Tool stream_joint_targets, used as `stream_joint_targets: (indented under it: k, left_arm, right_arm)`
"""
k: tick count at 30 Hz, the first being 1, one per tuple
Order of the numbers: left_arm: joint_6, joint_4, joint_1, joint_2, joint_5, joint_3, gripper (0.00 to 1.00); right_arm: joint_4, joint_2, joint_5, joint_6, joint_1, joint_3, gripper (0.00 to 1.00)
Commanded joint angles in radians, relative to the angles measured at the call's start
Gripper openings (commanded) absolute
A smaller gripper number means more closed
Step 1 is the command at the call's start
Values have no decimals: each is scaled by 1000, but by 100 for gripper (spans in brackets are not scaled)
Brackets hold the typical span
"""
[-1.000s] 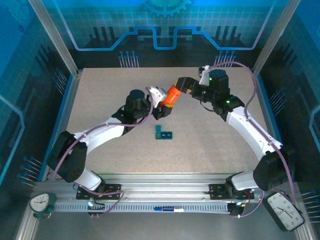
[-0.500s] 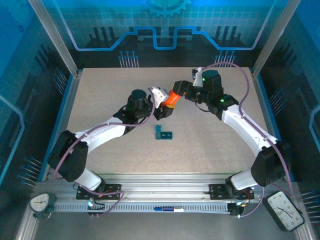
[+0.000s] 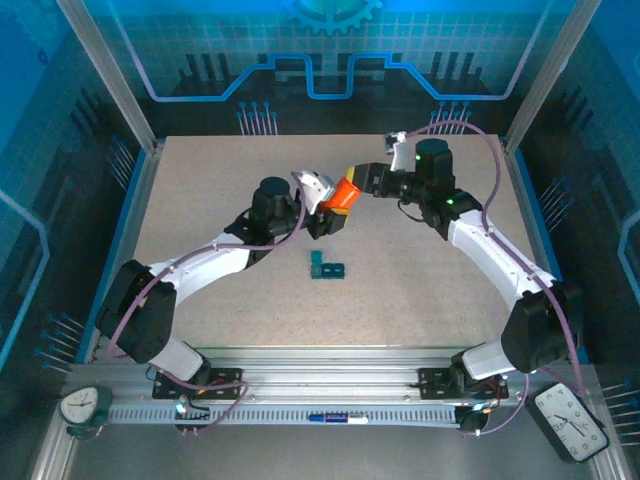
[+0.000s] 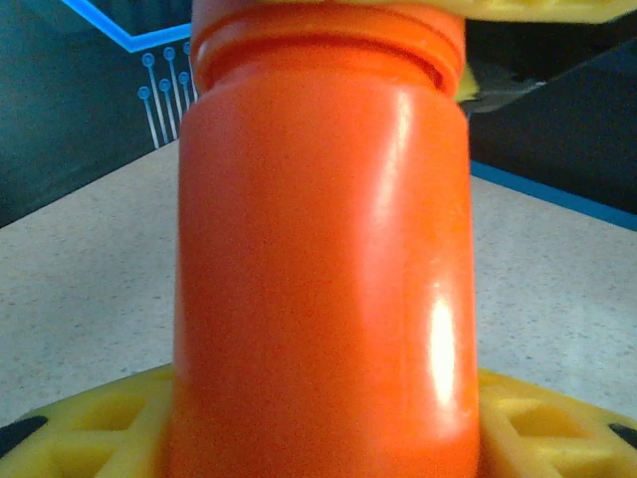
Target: Sort the pills into containers
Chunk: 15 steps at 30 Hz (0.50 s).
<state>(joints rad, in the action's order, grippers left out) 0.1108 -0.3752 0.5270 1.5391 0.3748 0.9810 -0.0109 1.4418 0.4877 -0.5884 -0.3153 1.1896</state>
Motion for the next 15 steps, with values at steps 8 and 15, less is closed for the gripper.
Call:
stream_joint_targets:
  k: [8, 15]
  left_arm:
    - [-96, -49, -32, -41, 152, -10, 0]
    - [-91, -44, -35, -47, 140, -14, 0]
  right_arm:
    - [-282, -49, 184, 69, 153, -72, 27]
    - [-99, -107, -59, 102, 154, -196, 30]
